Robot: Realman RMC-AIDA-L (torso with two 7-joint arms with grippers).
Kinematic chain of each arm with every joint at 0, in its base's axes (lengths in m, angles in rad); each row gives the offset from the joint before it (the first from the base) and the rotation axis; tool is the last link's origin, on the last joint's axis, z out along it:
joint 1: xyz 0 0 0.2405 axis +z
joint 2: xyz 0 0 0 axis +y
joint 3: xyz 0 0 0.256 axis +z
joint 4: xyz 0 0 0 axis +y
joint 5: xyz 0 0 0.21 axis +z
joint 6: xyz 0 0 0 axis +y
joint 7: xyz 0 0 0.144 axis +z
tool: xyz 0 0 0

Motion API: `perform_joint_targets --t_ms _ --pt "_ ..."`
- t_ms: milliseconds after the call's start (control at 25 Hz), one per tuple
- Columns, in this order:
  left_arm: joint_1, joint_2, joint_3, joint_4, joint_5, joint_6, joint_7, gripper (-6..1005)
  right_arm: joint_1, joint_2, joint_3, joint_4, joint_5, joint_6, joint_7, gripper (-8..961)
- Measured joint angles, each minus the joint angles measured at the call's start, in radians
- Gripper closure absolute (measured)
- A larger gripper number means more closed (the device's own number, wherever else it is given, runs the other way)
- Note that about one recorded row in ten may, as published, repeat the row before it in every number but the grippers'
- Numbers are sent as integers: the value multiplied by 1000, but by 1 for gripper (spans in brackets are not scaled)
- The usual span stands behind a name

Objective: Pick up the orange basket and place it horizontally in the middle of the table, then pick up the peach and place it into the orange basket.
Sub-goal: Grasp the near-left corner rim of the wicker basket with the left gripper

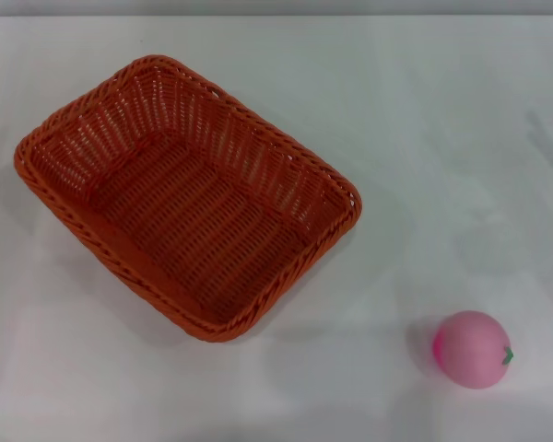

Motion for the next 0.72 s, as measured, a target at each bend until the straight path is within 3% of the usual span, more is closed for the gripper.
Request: perform_joint_targets --t_ms 720 --pt "9 0 2 1 7 -6 -7 138 -1 0 0 1 0 1 0 80"
